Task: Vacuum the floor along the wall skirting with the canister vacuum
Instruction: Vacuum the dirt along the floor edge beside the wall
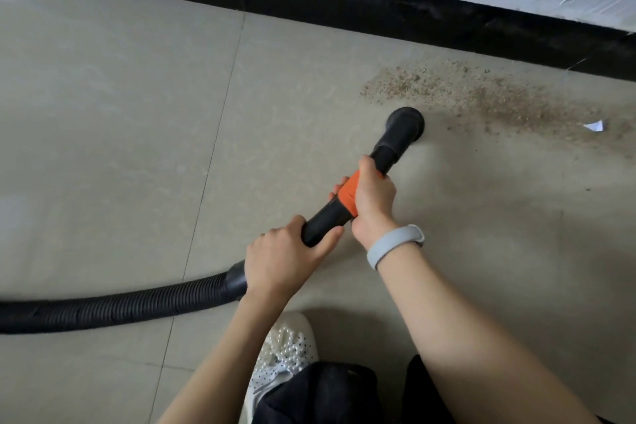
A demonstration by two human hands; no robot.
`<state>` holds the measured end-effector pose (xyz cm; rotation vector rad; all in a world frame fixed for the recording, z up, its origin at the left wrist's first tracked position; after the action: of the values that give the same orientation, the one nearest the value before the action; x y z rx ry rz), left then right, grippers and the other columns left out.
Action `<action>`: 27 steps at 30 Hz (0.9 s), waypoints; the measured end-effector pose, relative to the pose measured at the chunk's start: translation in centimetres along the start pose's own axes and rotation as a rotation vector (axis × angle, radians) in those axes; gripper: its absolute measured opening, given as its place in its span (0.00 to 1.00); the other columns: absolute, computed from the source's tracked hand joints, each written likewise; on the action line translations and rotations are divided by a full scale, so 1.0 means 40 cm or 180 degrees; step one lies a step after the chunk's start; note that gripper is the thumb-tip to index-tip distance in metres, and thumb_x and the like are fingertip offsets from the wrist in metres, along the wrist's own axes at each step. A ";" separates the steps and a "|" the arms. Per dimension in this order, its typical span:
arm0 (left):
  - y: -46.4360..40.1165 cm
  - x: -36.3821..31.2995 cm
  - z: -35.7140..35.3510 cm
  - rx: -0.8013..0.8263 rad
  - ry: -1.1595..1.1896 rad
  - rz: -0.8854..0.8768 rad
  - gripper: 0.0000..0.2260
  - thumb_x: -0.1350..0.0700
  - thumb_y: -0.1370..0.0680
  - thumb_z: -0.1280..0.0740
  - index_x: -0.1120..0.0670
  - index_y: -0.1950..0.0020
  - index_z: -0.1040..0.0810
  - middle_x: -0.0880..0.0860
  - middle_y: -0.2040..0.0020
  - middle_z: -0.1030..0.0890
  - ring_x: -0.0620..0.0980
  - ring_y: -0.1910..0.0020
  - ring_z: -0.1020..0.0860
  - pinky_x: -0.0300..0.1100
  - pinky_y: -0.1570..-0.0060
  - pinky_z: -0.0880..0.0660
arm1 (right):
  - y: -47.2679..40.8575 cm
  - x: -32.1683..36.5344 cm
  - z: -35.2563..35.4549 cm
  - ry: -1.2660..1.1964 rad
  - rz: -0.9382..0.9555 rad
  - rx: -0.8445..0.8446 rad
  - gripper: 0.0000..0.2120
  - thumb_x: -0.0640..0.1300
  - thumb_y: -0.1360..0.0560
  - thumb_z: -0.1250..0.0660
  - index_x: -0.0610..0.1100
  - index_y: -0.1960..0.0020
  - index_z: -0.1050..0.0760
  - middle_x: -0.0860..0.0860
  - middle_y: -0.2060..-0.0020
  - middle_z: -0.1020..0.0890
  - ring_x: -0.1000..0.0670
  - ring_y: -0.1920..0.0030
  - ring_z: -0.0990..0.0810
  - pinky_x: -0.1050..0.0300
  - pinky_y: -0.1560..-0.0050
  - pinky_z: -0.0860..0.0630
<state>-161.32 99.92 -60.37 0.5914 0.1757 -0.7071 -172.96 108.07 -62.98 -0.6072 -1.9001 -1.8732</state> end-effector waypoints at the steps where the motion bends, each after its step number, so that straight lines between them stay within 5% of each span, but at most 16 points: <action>1: 0.014 0.036 0.011 -0.0074 0.0098 0.0110 0.24 0.30 0.29 0.42 0.51 0.63 0.33 0.53 0.65 0.20 0.58 0.60 0.21 0.45 0.64 0.32 | 0.011 -0.023 -0.027 0.0061 -0.0041 0.0074 0.07 0.43 0.23 0.39 0.40 0.55 0.33 0.44 0.73 0.30 0.48 0.80 0.30 0.59 0.75 0.28; 5: 0.083 0.195 0.056 -0.0470 0.0453 0.0617 0.25 0.28 0.34 0.43 0.51 0.67 0.32 0.49 0.74 0.26 0.57 0.68 0.23 0.43 0.69 0.33 | 0.075 -0.144 -0.159 0.0243 -0.0357 0.0728 0.06 0.42 0.23 0.38 0.40 0.52 0.34 0.45 0.73 0.30 0.47 0.75 0.30 0.58 0.72 0.27; 10: 0.097 0.288 0.077 -0.0600 0.0555 0.1020 0.19 0.40 0.28 0.33 0.52 0.68 0.33 0.51 0.74 0.27 0.59 0.67 0.25 0.45 0.67 0.35 | 0.119 -0.205 -0.247 0.0572 -0.0546 0.1176 0.08 0.44 0.24 0.37 0.42 0.50 0.33 0.46 0.70 0.28 0.48 0.72 0.28 0.58 0.71 0.25; 27: -0.125 -0.078 0.013 0.0315 0.0417 0.0029 0.23 0.32 0.28 0.43 0.51 0.65 0.32 0.49 0.67 0.24 0.54 0.62 0.24 0.43 0.64 0.32 | -0.071 0.120 -0.031 0.0327 0.0081 -0.0249 0.09 0.43 0.24 0.40 0.39 0.59 0.32 0.45 0.71 0.27 0.46 0.72 0.26 0.51 0.61 0.22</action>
<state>-166.97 98.35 -61.11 0.7332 0.2604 -0.6711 -178.55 106.92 -62.56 -0.5458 -1.7540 -1.9319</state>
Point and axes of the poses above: each hand's wrist, its own y-axis away from the middle knuckle, its own z-axis out of the back of the hand, x = y × z, the point moved 7 cm from there along -y, towards the middle knuckle
